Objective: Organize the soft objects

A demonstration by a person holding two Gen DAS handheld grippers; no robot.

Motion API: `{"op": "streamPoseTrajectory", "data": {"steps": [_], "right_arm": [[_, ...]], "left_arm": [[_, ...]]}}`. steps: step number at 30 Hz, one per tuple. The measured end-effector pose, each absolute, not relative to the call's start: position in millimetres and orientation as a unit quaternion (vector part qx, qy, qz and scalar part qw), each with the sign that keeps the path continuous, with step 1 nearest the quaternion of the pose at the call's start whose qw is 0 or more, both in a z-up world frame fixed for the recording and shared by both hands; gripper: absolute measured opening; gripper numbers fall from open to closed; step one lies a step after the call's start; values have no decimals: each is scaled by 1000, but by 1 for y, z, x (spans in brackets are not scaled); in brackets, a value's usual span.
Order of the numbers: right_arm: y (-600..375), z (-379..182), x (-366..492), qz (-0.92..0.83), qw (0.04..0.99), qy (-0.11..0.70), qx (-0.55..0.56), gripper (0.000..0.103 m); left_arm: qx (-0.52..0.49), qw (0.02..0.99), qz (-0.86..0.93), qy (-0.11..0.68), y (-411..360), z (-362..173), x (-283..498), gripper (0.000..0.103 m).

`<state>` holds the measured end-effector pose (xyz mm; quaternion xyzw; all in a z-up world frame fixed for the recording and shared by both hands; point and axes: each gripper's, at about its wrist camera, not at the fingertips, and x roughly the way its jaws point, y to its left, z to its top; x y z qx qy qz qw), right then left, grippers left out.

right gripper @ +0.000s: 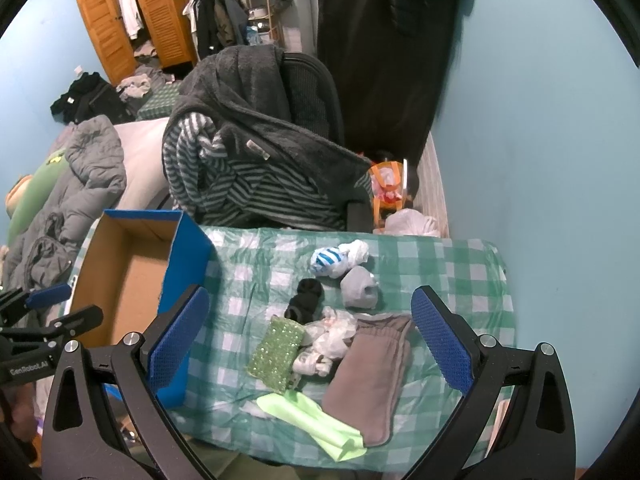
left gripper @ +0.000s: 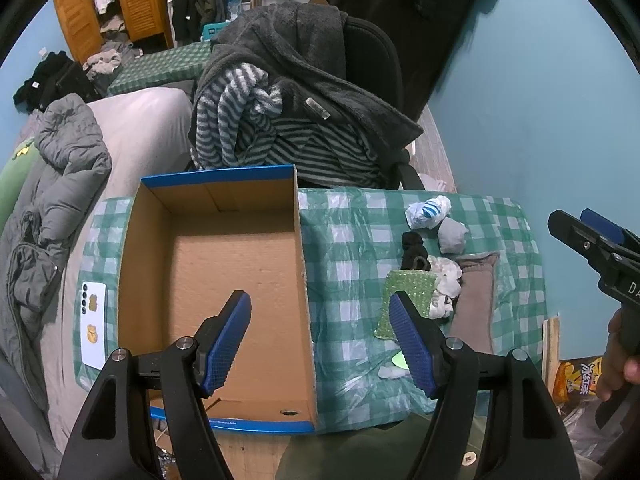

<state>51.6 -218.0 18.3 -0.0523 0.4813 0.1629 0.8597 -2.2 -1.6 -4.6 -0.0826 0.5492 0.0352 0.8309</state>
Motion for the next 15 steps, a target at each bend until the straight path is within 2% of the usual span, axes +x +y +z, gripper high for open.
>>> {"op": "streamPoseTrajectory", "data": {"steps": [15], "right_arm": [[-220, 19, 51, 164, 859, 483, -50, 101]], "left_arm": [[-83, 830, 35, 550, -4, -5, -3, 73]]}}
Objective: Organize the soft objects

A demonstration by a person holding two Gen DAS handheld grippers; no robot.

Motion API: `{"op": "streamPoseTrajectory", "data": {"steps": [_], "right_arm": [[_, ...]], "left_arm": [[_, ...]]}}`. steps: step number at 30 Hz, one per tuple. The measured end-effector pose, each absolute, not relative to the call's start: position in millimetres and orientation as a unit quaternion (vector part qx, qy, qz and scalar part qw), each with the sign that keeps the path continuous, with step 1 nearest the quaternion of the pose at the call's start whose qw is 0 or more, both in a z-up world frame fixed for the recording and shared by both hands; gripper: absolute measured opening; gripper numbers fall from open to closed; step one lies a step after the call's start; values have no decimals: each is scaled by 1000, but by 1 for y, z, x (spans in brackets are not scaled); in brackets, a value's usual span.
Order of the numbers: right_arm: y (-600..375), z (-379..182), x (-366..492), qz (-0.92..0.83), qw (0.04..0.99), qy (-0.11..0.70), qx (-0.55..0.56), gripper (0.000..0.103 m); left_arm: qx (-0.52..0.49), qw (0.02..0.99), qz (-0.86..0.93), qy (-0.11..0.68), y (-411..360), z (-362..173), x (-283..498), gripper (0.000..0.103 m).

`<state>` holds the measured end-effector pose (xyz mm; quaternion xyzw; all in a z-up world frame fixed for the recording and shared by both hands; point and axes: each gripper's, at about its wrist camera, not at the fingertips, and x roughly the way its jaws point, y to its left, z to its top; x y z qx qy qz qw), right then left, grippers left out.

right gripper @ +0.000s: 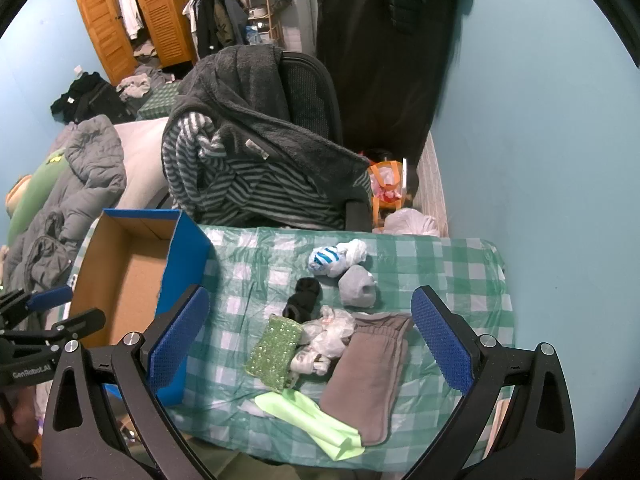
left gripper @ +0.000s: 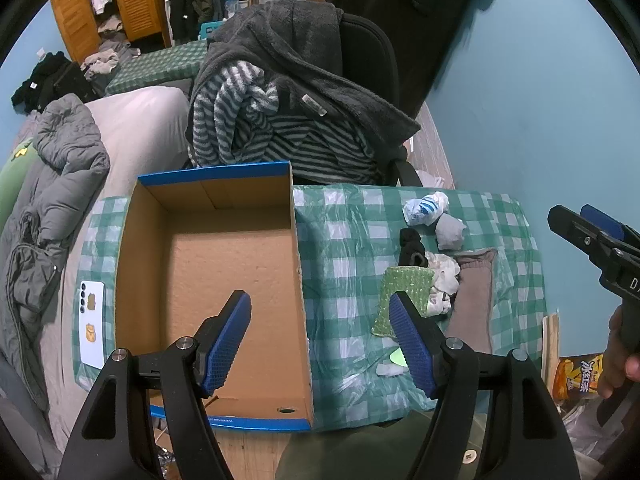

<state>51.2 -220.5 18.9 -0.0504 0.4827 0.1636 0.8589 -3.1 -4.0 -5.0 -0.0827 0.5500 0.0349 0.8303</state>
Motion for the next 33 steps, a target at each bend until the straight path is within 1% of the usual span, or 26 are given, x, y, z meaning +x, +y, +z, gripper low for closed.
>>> {"op": "streamPoseTrajectory", "data": {"steps": [33], "right_arm": [[-225, 16, 50, 163, 857, 486, -50, 101]], "left_arm": [[-78, 829, 31, 553, -22, -10, -11, 73]]}}
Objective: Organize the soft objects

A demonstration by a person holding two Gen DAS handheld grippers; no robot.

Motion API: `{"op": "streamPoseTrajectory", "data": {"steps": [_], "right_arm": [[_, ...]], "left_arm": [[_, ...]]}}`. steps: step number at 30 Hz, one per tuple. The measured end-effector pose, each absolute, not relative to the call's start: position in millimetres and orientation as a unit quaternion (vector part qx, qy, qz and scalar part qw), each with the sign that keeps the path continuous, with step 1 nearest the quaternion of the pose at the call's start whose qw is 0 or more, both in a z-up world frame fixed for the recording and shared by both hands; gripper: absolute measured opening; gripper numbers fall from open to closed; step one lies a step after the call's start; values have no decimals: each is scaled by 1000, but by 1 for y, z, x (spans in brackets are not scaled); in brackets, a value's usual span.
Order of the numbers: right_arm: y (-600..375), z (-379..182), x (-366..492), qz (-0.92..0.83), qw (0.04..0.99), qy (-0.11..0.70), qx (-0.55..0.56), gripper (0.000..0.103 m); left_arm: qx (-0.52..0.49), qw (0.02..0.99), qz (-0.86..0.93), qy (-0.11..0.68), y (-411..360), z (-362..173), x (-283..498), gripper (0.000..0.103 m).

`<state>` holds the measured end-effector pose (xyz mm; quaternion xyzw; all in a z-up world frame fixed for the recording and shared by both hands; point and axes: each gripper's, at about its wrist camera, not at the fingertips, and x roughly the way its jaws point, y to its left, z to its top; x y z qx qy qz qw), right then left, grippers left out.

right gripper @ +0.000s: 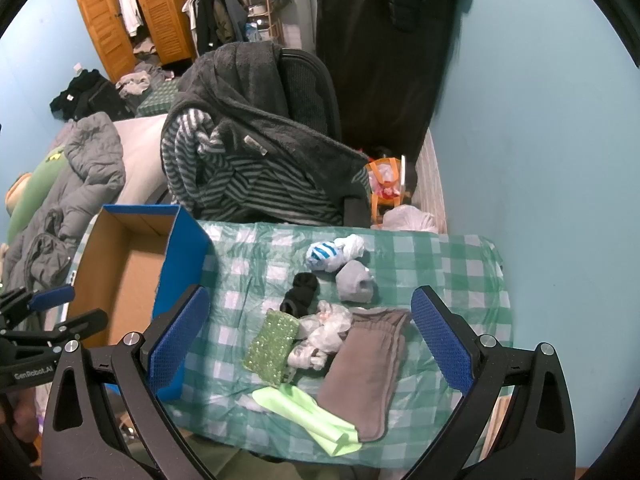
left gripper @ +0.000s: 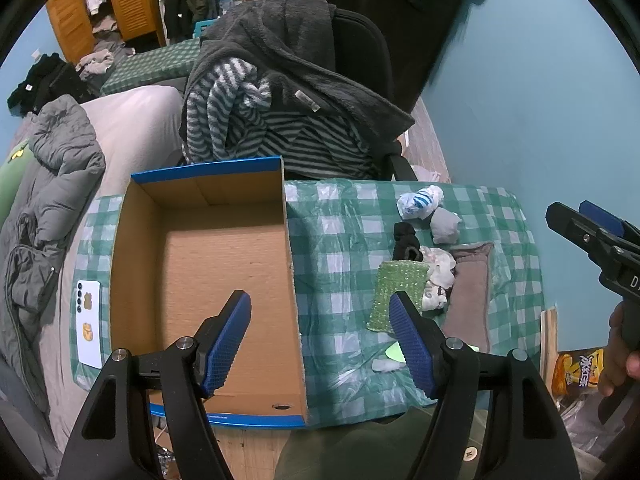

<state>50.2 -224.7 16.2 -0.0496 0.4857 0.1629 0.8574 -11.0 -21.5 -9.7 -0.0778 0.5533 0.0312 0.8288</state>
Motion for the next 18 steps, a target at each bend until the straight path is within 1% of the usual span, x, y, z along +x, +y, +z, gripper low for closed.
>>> {"op": "streamPoseTrajectory", "data": {"steps": [4, 7, 13, 18], "right_arm": [[-226, 15, 51, 162, 857, 487, -49, 101], [-238, 3, 44, 162, 856, 488, -47, 101], [-238, 3, 46, 161, 854, 493, -46, 101], [-252, -13, 48, 154, 846, 507, -57, 101]], "left_arm": [[-73, 827, 28, 556, -24, -8, -7, 73], [-74, 827, 27, 557, -24, -8, -6, 73], [-74, 823, 22, 562, -28, -10, -1, 73], [-79, 816, 12, 572, -33, -18, 5, 73]]}}
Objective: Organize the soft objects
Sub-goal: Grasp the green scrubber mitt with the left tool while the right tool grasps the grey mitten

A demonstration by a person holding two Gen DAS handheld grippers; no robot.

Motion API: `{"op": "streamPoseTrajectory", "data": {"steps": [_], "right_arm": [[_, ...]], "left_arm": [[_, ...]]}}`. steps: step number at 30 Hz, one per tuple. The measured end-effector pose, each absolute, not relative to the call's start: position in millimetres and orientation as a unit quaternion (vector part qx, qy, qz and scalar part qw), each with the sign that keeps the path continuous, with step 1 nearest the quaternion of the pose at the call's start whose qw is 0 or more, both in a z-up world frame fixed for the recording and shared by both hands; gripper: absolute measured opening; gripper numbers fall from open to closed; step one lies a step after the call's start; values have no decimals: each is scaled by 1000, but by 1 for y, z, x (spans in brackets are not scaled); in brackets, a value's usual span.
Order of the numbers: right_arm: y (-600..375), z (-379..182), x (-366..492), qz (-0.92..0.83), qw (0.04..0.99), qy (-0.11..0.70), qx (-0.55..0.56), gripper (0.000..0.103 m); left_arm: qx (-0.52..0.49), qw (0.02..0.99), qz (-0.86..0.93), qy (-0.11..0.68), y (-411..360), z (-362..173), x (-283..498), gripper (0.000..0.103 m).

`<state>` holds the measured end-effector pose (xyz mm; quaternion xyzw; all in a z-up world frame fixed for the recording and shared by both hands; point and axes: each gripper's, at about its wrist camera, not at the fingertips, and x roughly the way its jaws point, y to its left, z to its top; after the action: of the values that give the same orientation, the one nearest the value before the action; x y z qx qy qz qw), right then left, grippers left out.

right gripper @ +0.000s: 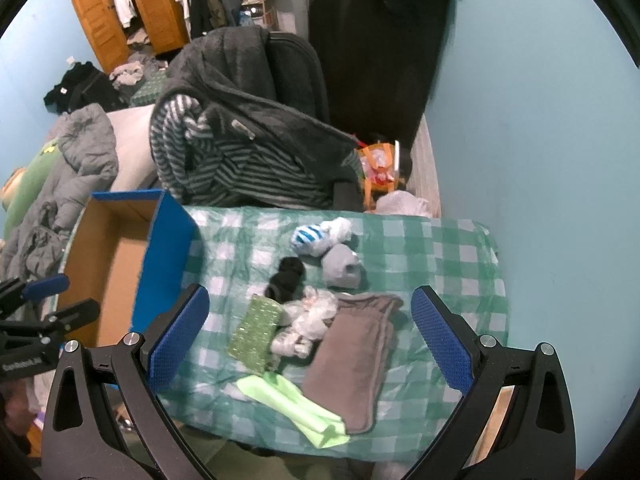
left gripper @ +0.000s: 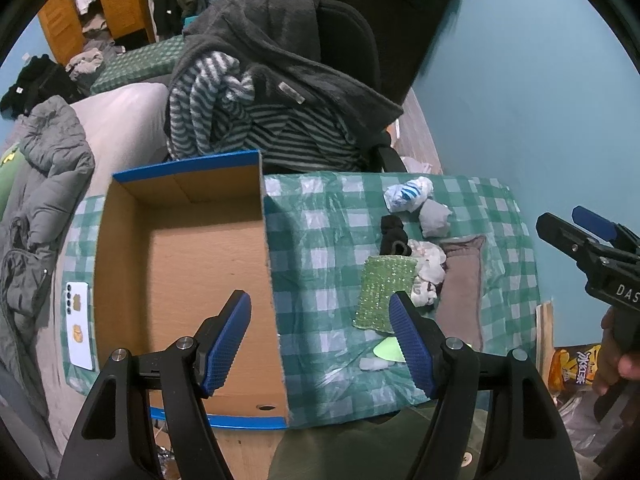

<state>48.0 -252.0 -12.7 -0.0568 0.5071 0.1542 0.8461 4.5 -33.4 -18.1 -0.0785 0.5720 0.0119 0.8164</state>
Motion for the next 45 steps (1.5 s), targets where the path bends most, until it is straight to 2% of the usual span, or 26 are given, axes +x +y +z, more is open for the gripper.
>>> {"op": "streamPoseTrajectory", "data": {"steps": [13, 27, 45], "right_arm": [[-287, -49, 56, 130, 822, 552, -56, 101], [-309, -117, 58, 113, 785, 609, -16, 101], [-299, -182, 68, 116, 752, 649, -14, 101]], "left_arm": [[-76, 790, -18, 608, -55, -56, 24, 73], [-65, 760, -44, 645, -83, -106, 38, 73], [-40, 736, -52, 674, -117, -165, 44, 73]]}}
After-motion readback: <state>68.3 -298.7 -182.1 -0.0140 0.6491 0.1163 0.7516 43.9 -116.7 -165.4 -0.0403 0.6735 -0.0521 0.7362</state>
